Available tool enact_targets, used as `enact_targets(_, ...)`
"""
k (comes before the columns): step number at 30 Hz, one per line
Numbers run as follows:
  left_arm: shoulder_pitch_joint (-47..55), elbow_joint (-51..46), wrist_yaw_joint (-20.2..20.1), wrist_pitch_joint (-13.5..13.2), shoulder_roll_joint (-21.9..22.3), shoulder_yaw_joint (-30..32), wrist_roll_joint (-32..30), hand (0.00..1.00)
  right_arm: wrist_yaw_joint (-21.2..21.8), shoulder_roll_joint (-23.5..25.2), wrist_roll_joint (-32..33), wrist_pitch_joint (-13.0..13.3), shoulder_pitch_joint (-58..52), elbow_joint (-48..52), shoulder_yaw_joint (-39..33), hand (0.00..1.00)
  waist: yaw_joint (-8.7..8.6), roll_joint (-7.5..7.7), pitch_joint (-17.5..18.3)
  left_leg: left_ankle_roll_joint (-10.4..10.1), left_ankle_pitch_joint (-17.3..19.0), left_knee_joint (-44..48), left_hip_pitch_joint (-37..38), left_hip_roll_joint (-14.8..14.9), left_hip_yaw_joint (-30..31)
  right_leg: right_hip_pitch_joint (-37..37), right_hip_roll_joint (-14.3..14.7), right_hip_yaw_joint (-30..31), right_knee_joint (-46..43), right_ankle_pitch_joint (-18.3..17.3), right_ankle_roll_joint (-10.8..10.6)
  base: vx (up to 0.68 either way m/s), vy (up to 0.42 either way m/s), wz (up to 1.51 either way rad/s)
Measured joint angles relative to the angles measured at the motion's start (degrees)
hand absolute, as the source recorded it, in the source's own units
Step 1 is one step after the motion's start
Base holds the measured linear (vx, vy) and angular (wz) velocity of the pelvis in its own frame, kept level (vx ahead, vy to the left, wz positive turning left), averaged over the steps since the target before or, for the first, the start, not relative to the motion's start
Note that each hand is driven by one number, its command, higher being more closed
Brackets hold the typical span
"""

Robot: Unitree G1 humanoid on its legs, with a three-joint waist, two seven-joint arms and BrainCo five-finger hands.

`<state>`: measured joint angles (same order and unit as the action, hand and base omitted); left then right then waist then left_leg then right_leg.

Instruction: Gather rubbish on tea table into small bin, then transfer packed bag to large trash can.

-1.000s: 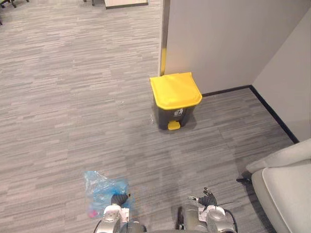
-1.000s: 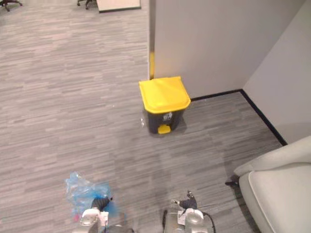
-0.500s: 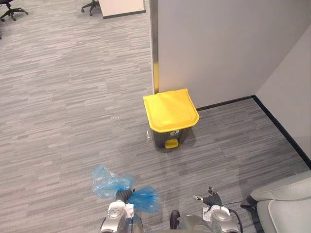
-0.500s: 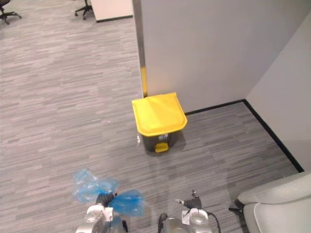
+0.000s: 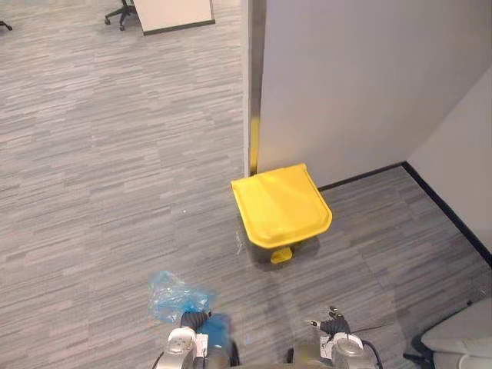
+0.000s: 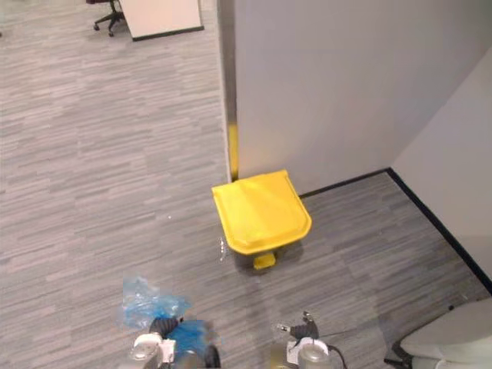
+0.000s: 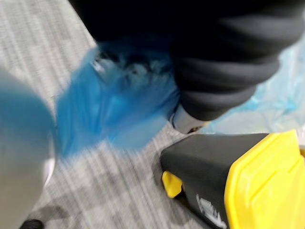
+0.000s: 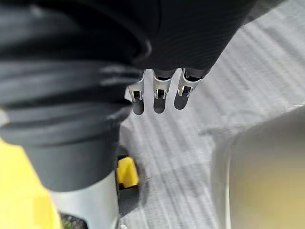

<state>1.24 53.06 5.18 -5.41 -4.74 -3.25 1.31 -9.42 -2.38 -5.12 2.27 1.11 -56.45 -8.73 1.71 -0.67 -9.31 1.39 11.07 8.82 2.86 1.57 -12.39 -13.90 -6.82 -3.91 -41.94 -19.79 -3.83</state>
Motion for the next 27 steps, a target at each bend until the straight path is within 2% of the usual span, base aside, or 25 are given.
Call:
enact_targets(1,-0.7,0.0,0.4,-0.1,-0.8,0.0,0.0,1.0,0.0,0.0,0.0,0.0,0.3,0.0,0.0,0.0,-0.47,-0.34,-0.3,0.0,0.0,-0.1,0.7,1.0,0.6,-2.5,1.2,-2.1,5.7,0.5,0.7,0.31,-0.149,0.26)
enact_targets(2,-0.6,0.0,0.6,-0.3,-1.5,0.0,0.0,1.0,0.0,0.1,0.0,0.0,0.1,0.0,0.2,0.0,-0.76,0.09,-0.2,-0.6,0.1,-0.1,1.3,0.7,1.0,-2.5,2.0,-2.2,14.3,5.1,1.5,0.27,-0.13,0.36)
enact_targets(3,-0.6,-0.1,0.6,-0.4,-2.3,0.0,0.0,1.0,0.0,0.2,-0.1,0.0,-0.4,-0.1,0.5,0.0,-1.08,1.48,-0.1,-1.4,0.4,0.1,1.8,-0.5,1.8,-2.1,1.5,-1.7,20.0,13.0,3.8,0.28,-0.098,0.29)
enact_targets(4,-1.1,0.9,0.9,-0.4,-1.4,0.4,0.0,1.0,-0.1,-0.9,0.0,0.1,-0.3,-0.7,0.2,0.0,-1.54,-0.56,-0.2,-3.3,1.7,0.3,2.3,1.0,3.5,-1.5,2.5,-2.7,18.4,12.3,4.4,0.28,-0.098,0.16)
enact_targets(5,-1.0,1.0,0.8,-0.4,-0.7,0.9,0.0,1.0,-0.2,-1.8,0.0,0.0,-0.2,-0.9,0.0,0.0,-1.43,-1.43,0.3,-3.3,1.7,0.2,2.3,2.0,3.8,-0.7,3.4,-3.1,20.1,12.3,4.4,0.28,-0.1,0.01)
enact_targets(7,-1.4,1.0,0.8,-0.5,0.3,1.6,0.0,1.0,-0.2,-2.4,0.0,0.0,-0.2,-1.0,-0.2,0.0,-1.7,-2.06,0.2,-4.1,1.2,0.2,3.0,3.3,3.8,1.4,4.6,-3.8,22.5,12.3,4.5,0.24,-0.118,0.02)
enact_targets(8,-1.6,1.1,0.7,-0.5,0.7,1.6,0.0,1.0,-0.2,-2.4,0.0,0.0,-0.7,-1.2,-0.5,0.0,-1.74,-1.97,0.1,-4.8,0.8,0.8,3.3,3.7,3.9,2.7,4.9,-4.4,23.4,12.3,4.5,0.23,-0.126,0.22)
enact_targets(10,-2.0,1.0,0.7,-0.5,1.1,1.8,-0.1,1.0,-0.2,-2.2,0.3,0.0,-1.4,-1.1,-0.7,0.0,-1.73,-1.25,-0.3,-4.9,0.8,5.9,2.2,4.1,4.0,5.6,4.8,-5.1,25.4,12.2,4.7,0.14,-0.073,0.23)
enact_targets(12,-1.7,0.8,0.5,-0.4,1.5,2.2,-0.1,1.0,-0.2,-2.0,0.6,0.0,-2.0,-1.0,-0.6,0.0,-1.48,-0.58,-0.7,-6.7,0.6,19.9,-3.1,5.5,3.5,9.9,4.2,-5.5,28.7,12.3,5.0,0.12,0.005,0.1)
enact_targets(13,-1.5,0.6,0.0,-0.4,1.8,2.2,-0.1,1.0,-0.2,-1.4,0.7,0.0,-2.1,-0.8,-0.5,0.0,-1.35,-0.47,-0.8,-6.9,3.0,23.7,-4.9,6.8,1.8,11.4,4.0,-5.4,30.1,12.6,5.3,0.1,0.088,-0.01)
enact_targets(15,-0.8,0.5,-0.7,-0.3,2.3,2.1,-0.1,1.0,-0.2,-1.1,0.7,0.0,-1.8,-0.7,-1.4,0.0,-1.3,-0.4,-0.8,-6.2,5.2,20.9,-7.0,7.8,0.6,12.2,3.4,-5.1,30.8,12.7,5.1,0.08,0.131,-0.07)
enact_targets(16,-0.6,0.5,-0.9,-0.3,2.4,2.0,-0.1,1.0,-0.2,-1.0,0.7,0.0,-1.6,-0.7,-1.9,0.0,-1.24,-0.64,-0.8,-6.0,4.5,16.6,-7.3,7.6,0.7,12.1,3.1,-4.8,30.9,12.9,4.5,0.05,0.18,-0.11)
enact_targets(17,-0.2,0.6,-0.9,-0.2,2.6,1.9,-0.1,1.0,-0.2,-1.5,0.7,0.1,-1.6,-0.7,-2.0,0.0,-1.4,-1.98,-0.2,-7.0,-0.9,7.6,-7.3,7.8,2.0,11.8,4.0,-4.5,31.5,13.2,2.9,0.06,0.194,-0.2)
enact_targets(19,-0.2,0.8,-0.9,-0.1,1.8,1.0,-0.1,1.0,-0.1,-0.7,0.7,-0.1,-1.9,-1.4,-1.9,0.0,-1.01,-0.67,0.3,-6.4,-1.7,4.0,-5.8,5.7,1.9,11.9,2.9,-2.3,33.5,14.2,1.0,0.06,0.209,-0.13)
enact_targets(21,-0.1,0.9,-0.9,-0.1,0.9,-0.2,-0.1,1.0,-0.1,-0.4,0.7,-0.1,-2.4,-1.6,-2.0,0.0,-1.18,-0.04,0.6,-5.5,-2.3,2.1,-4.9,4.0,0.9,12.1,1.4,-1.8,34.7,14.6,0.4,0.04,0.164,-0.09)
enact_targets(23,-0.1,1.0,-0.9,-0.1,0.5,-0.6,-0.4,1.0,-0.2,-0.4,0.7,-0.1,-2.4,-1.8,-2.1,0.0,-1.43,-0.14,0.7,-4.5,-3.2,-0.6,-3.6,2.5,0.0,12.2,0.4,-0.9,35.9,15.2,-0.4,0.03,0.138,-0.19)
enact_targets(27,-0.2,1.8,-0.9,-0.1,0.2,-1.2,-1.3,1.0,-0.1,-0.4,0.7,-0.1,-2.2,-2.0,-2.0,0.0,-1.58,-0.29,0.8,-4.1,-4.2,-3.7,-2.4,1.2,-1.3,12.0,0.0,0.2,37.5,16.2,-0.7,0.03,0.067,-0.15)
